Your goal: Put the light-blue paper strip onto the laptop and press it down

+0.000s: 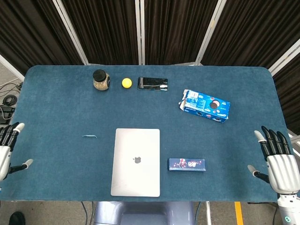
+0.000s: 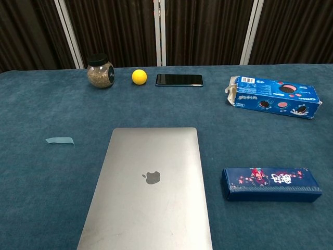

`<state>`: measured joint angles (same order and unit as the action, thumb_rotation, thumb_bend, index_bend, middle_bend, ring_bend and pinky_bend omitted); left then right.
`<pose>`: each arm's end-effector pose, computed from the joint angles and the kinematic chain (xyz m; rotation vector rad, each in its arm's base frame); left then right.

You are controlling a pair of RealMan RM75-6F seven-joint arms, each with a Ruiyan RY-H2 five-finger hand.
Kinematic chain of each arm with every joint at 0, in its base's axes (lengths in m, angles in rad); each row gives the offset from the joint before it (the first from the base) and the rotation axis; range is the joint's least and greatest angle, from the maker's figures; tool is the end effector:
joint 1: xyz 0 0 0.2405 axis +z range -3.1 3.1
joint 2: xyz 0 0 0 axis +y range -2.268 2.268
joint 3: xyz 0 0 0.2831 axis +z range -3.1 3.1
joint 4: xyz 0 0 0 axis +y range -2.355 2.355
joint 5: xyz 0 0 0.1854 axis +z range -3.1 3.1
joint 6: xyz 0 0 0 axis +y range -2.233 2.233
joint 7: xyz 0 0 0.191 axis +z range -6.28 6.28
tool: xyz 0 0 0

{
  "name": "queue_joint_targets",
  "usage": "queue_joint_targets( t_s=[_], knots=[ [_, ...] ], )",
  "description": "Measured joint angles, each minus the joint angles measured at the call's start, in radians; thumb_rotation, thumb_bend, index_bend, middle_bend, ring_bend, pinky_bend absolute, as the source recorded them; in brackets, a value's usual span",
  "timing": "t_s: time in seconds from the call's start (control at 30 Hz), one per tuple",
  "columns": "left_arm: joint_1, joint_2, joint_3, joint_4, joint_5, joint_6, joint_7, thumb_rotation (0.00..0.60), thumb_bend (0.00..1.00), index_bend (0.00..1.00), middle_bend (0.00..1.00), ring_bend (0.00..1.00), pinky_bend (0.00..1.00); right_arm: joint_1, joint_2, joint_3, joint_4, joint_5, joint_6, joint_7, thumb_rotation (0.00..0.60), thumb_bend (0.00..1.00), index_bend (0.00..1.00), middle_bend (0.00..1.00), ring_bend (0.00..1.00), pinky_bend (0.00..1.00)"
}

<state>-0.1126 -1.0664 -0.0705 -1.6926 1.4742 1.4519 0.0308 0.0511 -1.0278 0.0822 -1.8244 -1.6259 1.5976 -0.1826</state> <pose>-0.3109 0.2394 0.2032 -1.3927 -0.9048 -0.9110 -0.2646 -0.2179 0.2249 1.4042 -0.7125 0.9967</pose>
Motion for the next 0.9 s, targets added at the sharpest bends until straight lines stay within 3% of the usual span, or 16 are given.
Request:
queue_joint_targets(
  t_s=[0.1, 0.2, 0.4, 0.63, 0.9],
  knots=[
    [-0.048, -0.030, -0.018, 0.035, -0.018, -0.066, -0.003, 0.600, 0.03, 0.07, 0.00, 0.00, 0.00, 0.003, -0.003, 0.004, 0.004, 0.013, -0.007, -0.004, 0.600, 0.00, 0.00, 0.00, 0.00, 0.00],
    [-0.110, -0.069, -0.039, 0.078, -0.041, -0.150, 0.003, 0.600, 0.12, 0.27, 0.00, 0.00, 0.00, 0.007, -0.008, 0.010, 0.010, 0.030, -0.016, -0.013, 0.600, 0.00, 0.00, 0.00, 0.00, 0.00],
    [-0.271, -0.196, -0.083, 0.198, -0.112, -0.347, 0.089, 0.600, 0.25, 0.42, 0.00, 0.00, 0.00, 0.017, -0.020, 0.022, 0.023, 0.072, -0.039, -0.035, 0.600, 0.00, 0.01, 0.00, 0.00, 0.00],
    [-0.394, -0.341, -0.105, 0.346, -0.177, -0.483, 0.137, 0.600, 0.29, 0.45, 0.00, 0.00, 0.00, 0.024, -0.030, 0.033, 0.042, 0.119, -0.058, -0.048, 0.600, 0.00, 0.01, 0.00, 0.00, 0.00],
    [-0.452, -0.438, -0.097, 0.454, -0.212, -0.555, 0.144, 0.600, 0.34, 0.45, 0.00, 0.00, 0.00, 0.026, -0.039, 0.041, 0.061, 0.155, -0.068, -0.059, 0.600, 0.00, 0.01, 0.00, 0.00, 0.00]
  ],
)
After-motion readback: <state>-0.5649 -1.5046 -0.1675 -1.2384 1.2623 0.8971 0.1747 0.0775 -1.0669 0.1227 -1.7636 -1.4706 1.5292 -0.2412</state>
